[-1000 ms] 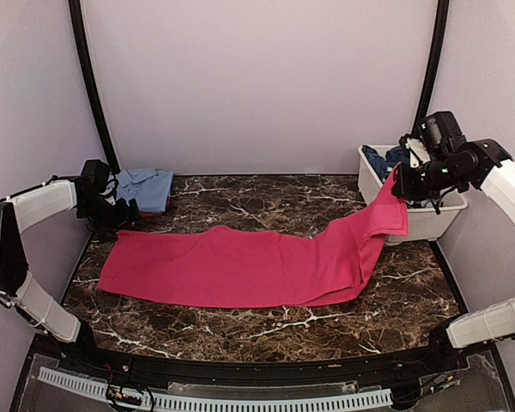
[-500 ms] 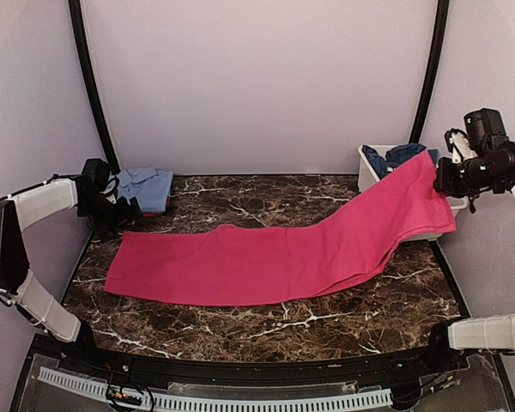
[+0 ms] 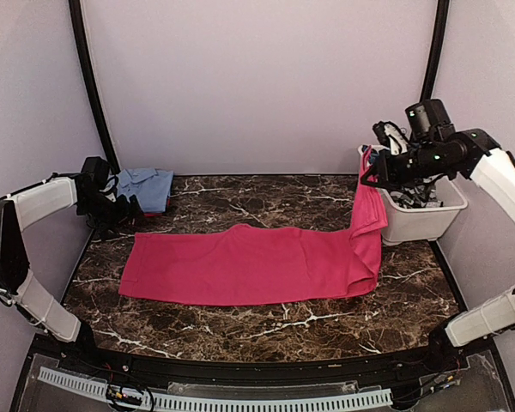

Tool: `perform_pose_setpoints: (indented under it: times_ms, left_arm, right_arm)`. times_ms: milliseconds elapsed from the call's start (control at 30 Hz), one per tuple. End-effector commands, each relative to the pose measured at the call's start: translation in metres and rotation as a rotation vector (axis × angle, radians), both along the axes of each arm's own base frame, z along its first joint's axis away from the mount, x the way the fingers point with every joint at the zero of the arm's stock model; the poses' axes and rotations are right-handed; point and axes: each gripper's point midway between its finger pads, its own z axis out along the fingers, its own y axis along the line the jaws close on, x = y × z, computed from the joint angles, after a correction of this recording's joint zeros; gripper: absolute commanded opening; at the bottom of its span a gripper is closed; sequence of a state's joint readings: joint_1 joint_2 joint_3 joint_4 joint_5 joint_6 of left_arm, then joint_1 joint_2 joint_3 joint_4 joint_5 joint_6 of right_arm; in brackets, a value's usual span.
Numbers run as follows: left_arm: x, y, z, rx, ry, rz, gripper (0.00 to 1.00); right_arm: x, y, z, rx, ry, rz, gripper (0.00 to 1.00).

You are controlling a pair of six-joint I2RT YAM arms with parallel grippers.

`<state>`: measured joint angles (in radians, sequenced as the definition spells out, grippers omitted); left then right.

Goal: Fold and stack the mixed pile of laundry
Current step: Fold the 1/3-rectangle-folded trousers at the center of the board.

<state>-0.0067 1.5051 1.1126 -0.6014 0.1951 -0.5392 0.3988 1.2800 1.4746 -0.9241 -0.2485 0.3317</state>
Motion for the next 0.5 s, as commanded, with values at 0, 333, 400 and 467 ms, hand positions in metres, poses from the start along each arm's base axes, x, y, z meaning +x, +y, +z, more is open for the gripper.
perform_pose_setpoints:
  times_ms: [0, 333, 400, 467]
  left_arm:
    - [-0.008, -0.007, 0.003, -0.047, 0.019, -0.008, 0.99]
    - [-0.016, -0.013, -0.002, -0.086, 0.045, -0.019, 0.99]
    - [-0.017, -0.005, -0.004, -0.083, 0.051, 0.005, 0.99]
    - [-0.018, -0.002, -0.004, -0.082, 0.058, 0.018, 0.99]
  right_arm:
    - [0.012, 0.097, 0.003, 0.136, -0.024, 0.173, 0.0]
    - [0.023, 0.295, -0.106, 0.108, 0.118, 0.48, 0.0]
    - [0.026, 0.317, -0.124, 0.106, 0.135, 0.512, 0.0]
    - [0.024, 0.332, -0.152, 0.094, 0.175, 0.534, 0.0]
